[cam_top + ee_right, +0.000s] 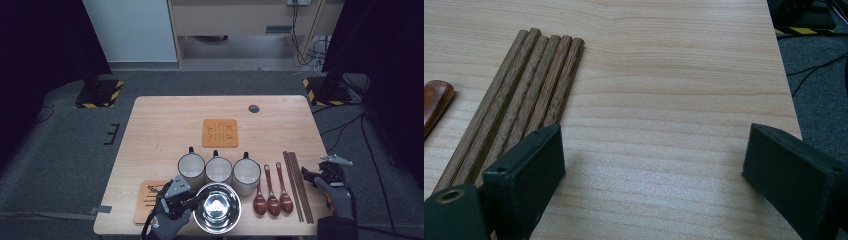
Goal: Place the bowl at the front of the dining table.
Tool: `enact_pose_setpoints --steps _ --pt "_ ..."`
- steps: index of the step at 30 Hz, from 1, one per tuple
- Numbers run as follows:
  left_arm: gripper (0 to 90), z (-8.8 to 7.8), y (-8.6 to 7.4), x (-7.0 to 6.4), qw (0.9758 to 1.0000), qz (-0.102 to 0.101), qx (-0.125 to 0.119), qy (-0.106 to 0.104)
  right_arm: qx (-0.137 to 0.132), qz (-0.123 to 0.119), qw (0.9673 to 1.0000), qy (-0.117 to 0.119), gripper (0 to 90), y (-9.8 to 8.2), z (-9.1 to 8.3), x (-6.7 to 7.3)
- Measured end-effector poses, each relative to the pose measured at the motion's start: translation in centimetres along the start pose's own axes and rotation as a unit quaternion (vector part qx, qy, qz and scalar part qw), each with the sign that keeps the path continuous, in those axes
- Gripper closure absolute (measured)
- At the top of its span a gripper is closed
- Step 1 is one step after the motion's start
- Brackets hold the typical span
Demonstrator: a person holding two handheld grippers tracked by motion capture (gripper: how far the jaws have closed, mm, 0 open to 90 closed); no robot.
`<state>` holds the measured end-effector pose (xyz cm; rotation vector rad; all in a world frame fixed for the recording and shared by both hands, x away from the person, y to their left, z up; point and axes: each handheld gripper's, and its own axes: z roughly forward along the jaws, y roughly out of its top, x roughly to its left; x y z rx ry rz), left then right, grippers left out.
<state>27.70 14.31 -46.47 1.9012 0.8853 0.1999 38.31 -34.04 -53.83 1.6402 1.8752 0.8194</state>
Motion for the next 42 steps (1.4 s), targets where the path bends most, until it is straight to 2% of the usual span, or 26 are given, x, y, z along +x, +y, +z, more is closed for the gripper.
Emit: enact_pose_setpoints --steps 18,25,34,42 --pt "83.9 -0.9 2.0 -0.3 0.9996 0.011 -0.028 0.001 0.008 -0.008 0.9999 0.004 5.0 0.1 0.1 0.1" --pt "83.9 -0.7 3.3 -0.4 0.9992 0.020 -0.035 0.003 0.009 -0.009 0.9999 0.005 4.7 0.1 0.2 0.1" --pt "83.9 -0.7 5.6 -0.5 0.9979 0.027 -0.058 0.006 0.009 -0.009 0.9999 0.005 4.7 0.1 0.2 0.1" --pt "83.8 -0.6 7.4 -0.3 0.9971 0.033 -0.068 0.012 0.009 -0.009 0.9999 0.005 4.7 0.1 0.2 0.1"
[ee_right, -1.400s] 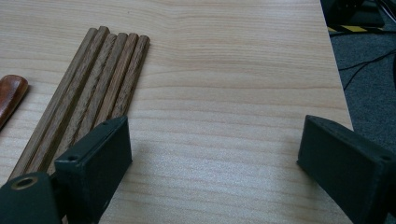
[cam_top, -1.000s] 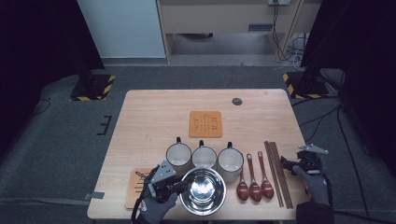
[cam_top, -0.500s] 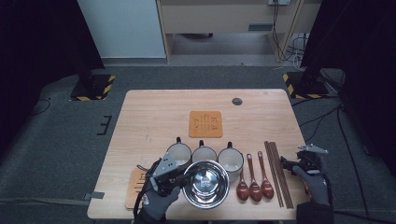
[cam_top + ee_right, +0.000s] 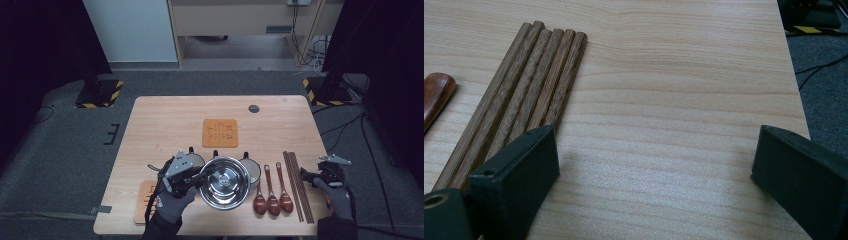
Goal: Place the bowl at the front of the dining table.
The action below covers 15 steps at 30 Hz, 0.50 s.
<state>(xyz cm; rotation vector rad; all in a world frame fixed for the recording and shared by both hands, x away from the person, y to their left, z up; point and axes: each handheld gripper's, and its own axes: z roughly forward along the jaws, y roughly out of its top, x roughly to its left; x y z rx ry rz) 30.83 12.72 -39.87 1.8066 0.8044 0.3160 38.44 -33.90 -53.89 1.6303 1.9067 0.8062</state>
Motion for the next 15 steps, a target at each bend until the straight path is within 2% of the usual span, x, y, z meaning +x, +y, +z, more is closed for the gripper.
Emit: enact_pose_setpoints --steps 15 --pt "83.8 1.0 2.8 0.9 0.9998 0.007 -0.010 0.014 0.000 -0.001 1.0000 0.001 4.4 0.0 0.0 0.0"
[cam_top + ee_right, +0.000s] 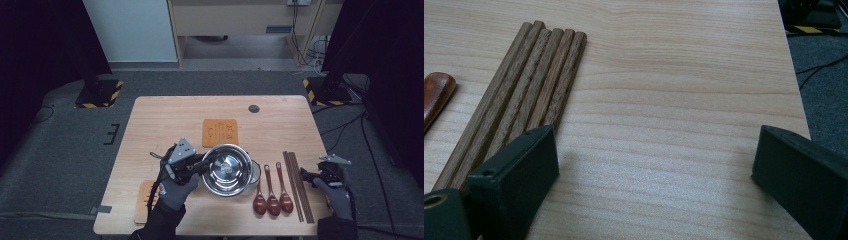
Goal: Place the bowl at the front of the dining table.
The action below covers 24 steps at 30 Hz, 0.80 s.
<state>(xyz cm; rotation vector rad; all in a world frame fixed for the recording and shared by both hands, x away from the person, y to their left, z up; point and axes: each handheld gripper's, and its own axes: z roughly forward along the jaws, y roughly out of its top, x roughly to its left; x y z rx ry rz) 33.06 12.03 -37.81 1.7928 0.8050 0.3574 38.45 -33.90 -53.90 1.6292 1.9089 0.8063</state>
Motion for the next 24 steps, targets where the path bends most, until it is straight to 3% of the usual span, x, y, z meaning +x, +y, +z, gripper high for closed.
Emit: enact_pose_setpoints --steps 24 --pt "83.9 3.4 3.4 1.5 0.9999 0.001 0.001 0.015 0.001 0.000 1.0000 0.001 4.3 0.0 0.0 0.0"
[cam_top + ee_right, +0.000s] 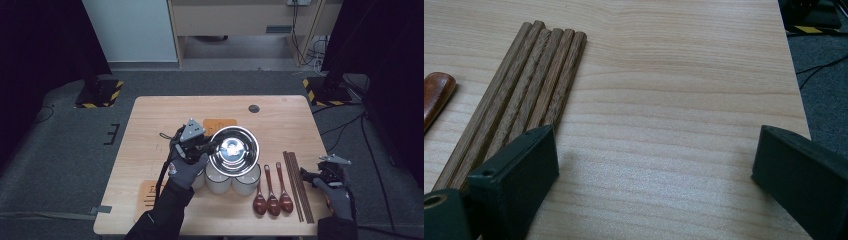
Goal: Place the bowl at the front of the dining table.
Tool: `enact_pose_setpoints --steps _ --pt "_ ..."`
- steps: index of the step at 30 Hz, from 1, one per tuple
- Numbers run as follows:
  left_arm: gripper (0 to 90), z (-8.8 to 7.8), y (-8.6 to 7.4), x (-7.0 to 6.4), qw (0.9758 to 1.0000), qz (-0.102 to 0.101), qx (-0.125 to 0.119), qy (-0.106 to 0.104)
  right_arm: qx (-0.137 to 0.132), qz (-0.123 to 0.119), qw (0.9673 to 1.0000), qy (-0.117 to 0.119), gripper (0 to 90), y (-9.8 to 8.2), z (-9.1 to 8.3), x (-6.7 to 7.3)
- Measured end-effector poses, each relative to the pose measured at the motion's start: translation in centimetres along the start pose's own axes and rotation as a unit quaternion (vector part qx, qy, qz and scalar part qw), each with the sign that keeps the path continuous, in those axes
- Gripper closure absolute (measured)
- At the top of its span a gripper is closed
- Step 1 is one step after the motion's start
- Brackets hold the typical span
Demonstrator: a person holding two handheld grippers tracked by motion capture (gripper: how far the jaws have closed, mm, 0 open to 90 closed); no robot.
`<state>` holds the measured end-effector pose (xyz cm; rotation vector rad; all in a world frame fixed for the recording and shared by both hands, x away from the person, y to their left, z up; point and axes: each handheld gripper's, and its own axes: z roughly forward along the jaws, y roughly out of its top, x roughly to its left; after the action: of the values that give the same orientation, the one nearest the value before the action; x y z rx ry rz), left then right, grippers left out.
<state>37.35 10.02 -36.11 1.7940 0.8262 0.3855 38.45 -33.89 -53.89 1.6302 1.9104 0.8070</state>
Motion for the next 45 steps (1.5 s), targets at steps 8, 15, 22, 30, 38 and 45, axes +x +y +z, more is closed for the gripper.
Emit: enact_pose_setpoints --steps 8,15,22,30,38,45 --pt "83.8 1.2 1.0 1.2 0.9999 -0.007 0.003 0.008 0.000 0.000 1.0000 0.000 4.3 0.0 0.0 0.0" --pt "83.9 2.3 1.8 2.1 0.9998 -0.012 0.010 0.015 0.000 0.000 1.0000 0.000 4.3 0.0 0.0 0.0" --pt "83.9 3.1 2.4 2.9 0.9996 -0.017 0.012 0.019 0.000 0.000 1.0000 0.000 4.3 0.0 0.0 0.0" --pt "83.8 3.7 2.8 4.1 0.9992 -0.025 0.014 0.030 0.000 0.000 1.0000 0.000 4.3 0.0 0.0 0.0" --pt "83.8 4.2 3.8 5.4 0.9987 -0.026 0.010 0.042 0.000 0.000 1.0000 0.000 4.3 0.0 0.0 0.0" --pt "83.9 5.2 4.2 6.3 0.9984 -0.028 0.016 0.047 0.000 0.001 1.0000 0.000 4.3 0.0 0.0 0.0"
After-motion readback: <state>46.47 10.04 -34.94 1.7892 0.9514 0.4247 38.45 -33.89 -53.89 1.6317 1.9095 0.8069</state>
